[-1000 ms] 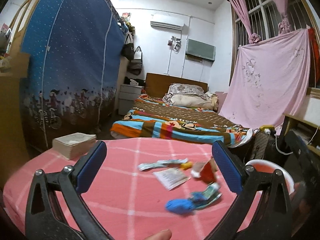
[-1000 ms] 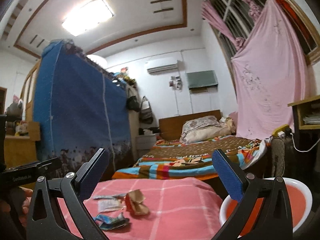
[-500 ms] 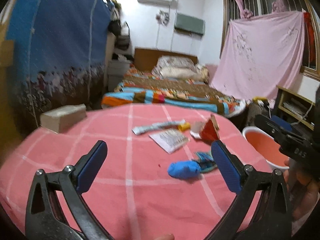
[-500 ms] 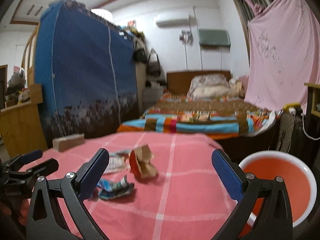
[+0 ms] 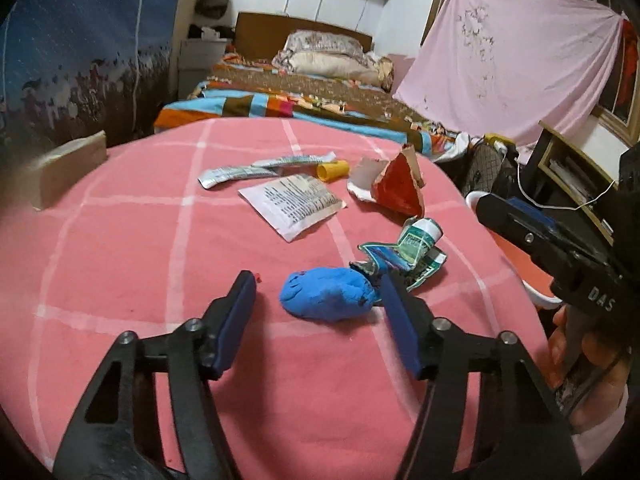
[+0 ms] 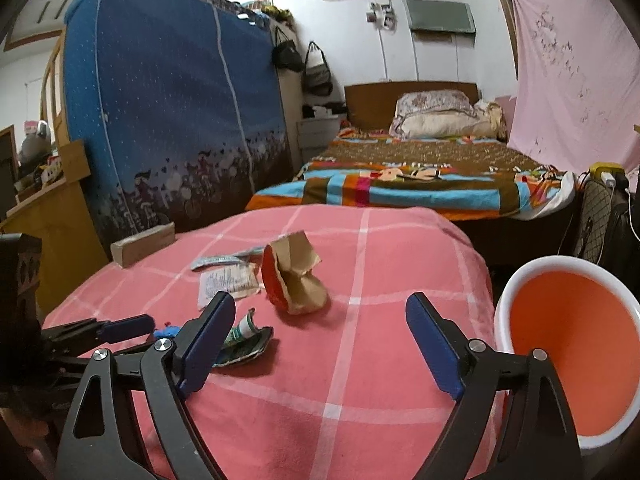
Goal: Collect trash
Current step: 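Grasp the blue sponge with the left tool while the right tool grasps the green tube wrapper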
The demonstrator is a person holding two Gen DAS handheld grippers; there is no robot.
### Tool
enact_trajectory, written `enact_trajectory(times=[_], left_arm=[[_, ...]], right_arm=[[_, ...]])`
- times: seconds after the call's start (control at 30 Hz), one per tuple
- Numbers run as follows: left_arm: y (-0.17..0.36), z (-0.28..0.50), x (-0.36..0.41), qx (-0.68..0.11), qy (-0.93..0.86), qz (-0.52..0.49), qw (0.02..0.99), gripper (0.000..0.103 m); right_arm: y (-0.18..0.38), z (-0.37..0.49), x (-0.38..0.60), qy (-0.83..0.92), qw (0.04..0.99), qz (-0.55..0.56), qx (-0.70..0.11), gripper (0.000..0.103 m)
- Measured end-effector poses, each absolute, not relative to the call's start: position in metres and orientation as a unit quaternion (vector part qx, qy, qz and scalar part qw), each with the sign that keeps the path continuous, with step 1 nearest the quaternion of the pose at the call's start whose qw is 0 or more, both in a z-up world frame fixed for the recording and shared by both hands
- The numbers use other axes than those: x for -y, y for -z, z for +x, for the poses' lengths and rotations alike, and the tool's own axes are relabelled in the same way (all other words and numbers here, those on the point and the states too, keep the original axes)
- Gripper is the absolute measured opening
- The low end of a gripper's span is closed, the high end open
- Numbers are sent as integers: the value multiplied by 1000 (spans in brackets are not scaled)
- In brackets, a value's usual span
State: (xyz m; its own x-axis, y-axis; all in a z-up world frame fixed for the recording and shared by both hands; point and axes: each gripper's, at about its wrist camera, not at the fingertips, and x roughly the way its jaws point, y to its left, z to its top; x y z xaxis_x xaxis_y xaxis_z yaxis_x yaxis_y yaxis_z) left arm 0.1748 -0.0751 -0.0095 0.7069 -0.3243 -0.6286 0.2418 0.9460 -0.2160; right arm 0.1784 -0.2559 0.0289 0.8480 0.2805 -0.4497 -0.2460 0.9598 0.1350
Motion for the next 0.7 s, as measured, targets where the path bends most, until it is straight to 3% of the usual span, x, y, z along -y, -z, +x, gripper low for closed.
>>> enact_trajectory(times=[0.07,0.3,0.7], left_arm=[[13,179,80,-368,159,-54,915,32],[11,171,78,-364,163,-41,916,30],[8,166,10,-352,64,-77,931,30]], right_arm=[[-29,180,256,-137,959,38,-246,87],[-26,187,253,-144,953,36,-265,87],[-17,193,209,-194,930,-36,-309,87]])
